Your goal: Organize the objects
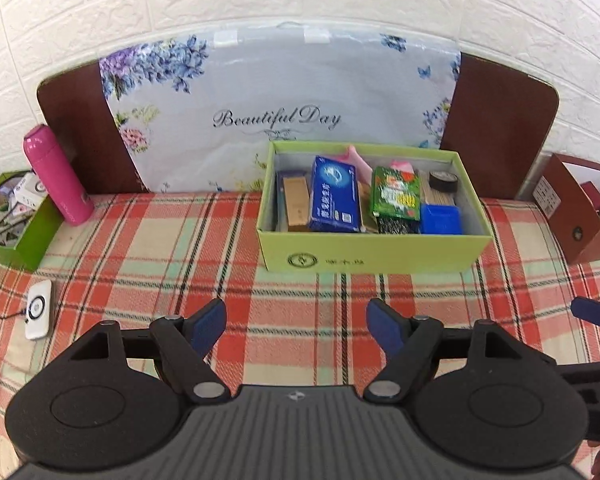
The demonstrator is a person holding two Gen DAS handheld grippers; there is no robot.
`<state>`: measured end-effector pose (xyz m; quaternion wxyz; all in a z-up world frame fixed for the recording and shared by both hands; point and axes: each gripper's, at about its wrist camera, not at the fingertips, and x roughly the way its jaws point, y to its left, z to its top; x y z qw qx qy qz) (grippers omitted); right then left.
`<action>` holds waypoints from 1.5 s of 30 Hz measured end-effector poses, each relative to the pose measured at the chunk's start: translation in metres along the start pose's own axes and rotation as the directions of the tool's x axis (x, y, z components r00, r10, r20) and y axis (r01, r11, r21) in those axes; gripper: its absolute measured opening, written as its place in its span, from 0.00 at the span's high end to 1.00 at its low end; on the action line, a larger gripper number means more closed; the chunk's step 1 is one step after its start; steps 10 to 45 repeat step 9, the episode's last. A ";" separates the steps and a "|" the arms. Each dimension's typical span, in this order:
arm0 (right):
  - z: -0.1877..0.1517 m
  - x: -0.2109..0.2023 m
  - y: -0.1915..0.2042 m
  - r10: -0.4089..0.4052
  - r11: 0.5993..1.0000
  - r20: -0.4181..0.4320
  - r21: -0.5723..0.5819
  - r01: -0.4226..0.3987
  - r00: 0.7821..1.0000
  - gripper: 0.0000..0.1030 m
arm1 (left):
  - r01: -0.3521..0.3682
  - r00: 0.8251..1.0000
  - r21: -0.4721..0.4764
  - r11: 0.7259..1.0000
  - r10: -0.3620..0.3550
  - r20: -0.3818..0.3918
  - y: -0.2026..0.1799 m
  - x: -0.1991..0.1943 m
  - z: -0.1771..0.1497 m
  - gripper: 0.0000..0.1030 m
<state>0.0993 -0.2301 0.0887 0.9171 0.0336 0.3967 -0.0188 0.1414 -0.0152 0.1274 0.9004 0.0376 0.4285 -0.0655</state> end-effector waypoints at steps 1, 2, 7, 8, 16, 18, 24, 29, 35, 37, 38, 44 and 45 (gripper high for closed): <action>-0.001 -0.002 0.001 -0.001 1.000 0.000 0.000 0.001 1.000 0.00 | 0.006 1.000 -0.002 1.000 -0.006 -0.009 0.000 0.000 -0.002 0.22; -0.003 -0.003 0.001 -0.002 1.000 -0.001 0.001 0.002 1.000 0.00 | 0.007 1.000 -0.002 1.000 -0.007 -0.018 0.000 0.000 -0.004 0.22; -0.007 -0.009 0.002 -0.003 1.000 -0.001 0.010 0.003 1.000 0.00 | 0.019 0.999 0.007 1.000 -0.019 -0.028 -0.003 -0.003 -0.011 0.22; -0.007 -0.009 0.002 -0.002 1.000 0.000 0.009 0.002 1.000 0.00 | 0.020 0.999 0.009 1.000 -0.020 -0.030 -0.003 -0.003 -0.011 0.22; -0.007 -0.009 0.002 -0.002 1.000 0.001 0.008 0.002 1.000 0.00 | 0.020 0.999 0.012 1.000 -0.020 -0.030 -0.004 -0.004 -0.011 0.22; -0.007 -0.009 0.002 -0.002 1.000 0.001 0.008 0.002 1.000 0.00 | 0.020 0.999 0.012 1.000 -0.020 -0.030 -0.004 -0.004 -0.011 0.22; -0.007 -0.009 0.002 -0.002 1.000 0.001 0.008 0.002 1.000 0.00 | 0.020 0.999 0.012 1.000 -0.020 -0.030 -0.004 -0.004 -0.011 0.22; -0.007 -0.009 0.002 -0.002 1.000 0.001 0.008 0.002 1.000 0.00 | 0.020 0.999 0.012 1.000 -0.020 -0.030 -0.004 -0.004 -0.011 0.22; -0.007 -0.009 0.002 -0.002 1.000 0.001 0.008 0.002 1.000 0.00 | 0.020 0.999 0.012 1.000 -0.020 -0.030 -0.004 -0.004 -0.011 0.22; -0.007 -0.009 0.002 -0.002 1.000 0.001 0.008 0.002 1.000 0.00 | 0.020 0.999 0.012 1.000 -0.020 -0.030 -0.004 -0.004 -0.011 0.22; -0.007 -0.009 0.002 -0.002 1.000 0.001 0.008 0.002 1.000 0.00 | 0.020 0.999 0.012 1.000 -0.020 -0.030 -0.004 -0.004 -0.011 0.22; -0.007 -0.009 0.002 -0.002 1.000 0.001 0.008 0.002 1.000 0.00 | 0.020 0.999 0.012 1.000 -0.020 -0.030 -0.004 -0.004 -0.011 0.22; -0.007 -0.009 0.002 -0.002 1.000 0.001 0.008 0.002 1.000 0.00 | 0.020 0.999 0.012 1.000 -0.020 -0.030 -0.004 -0.004 -0.011 0.22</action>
